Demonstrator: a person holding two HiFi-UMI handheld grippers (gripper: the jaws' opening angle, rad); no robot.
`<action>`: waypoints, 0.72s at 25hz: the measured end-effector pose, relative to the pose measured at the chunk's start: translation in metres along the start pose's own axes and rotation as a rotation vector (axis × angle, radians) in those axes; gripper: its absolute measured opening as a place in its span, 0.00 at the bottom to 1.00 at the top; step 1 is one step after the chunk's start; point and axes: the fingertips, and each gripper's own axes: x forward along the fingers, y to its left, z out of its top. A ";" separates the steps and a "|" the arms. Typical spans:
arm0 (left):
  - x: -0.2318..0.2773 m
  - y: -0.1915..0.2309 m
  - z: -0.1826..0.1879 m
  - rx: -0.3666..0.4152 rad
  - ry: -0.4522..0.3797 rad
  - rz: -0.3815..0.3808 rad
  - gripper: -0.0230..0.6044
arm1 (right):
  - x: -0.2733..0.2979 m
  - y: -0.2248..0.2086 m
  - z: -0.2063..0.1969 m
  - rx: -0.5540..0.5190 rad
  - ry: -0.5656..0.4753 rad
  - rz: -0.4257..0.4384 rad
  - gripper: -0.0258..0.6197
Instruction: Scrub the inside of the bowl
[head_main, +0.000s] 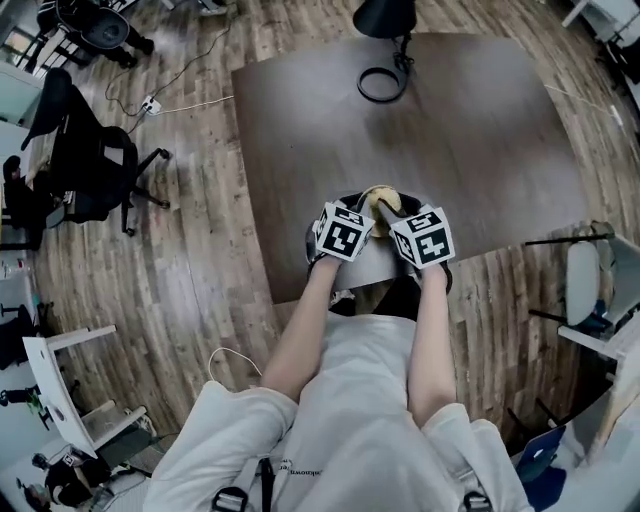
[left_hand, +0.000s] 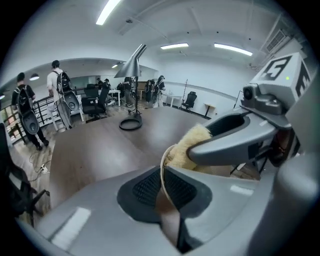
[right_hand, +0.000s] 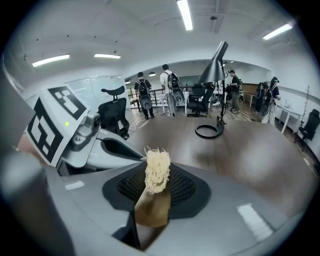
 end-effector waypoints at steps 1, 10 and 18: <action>-0.003 0.002 -0.001 0.016 -0.003 0.000 0.07 | 0.004 0.005 0.007 0.002 -0.019 0.005 0.26; -0.034 0.037 -0.005 -0.114 -0.040 -0.003 0.07 | 0.027 0.029 0.032 -0.093 -0.043 0.008 0.24; -0.039 0.059 0.000 -0.183 -0.078 0.012 0.06 | 0.027 0.024 0.040 -0.126 -0.046 -0.026 0.23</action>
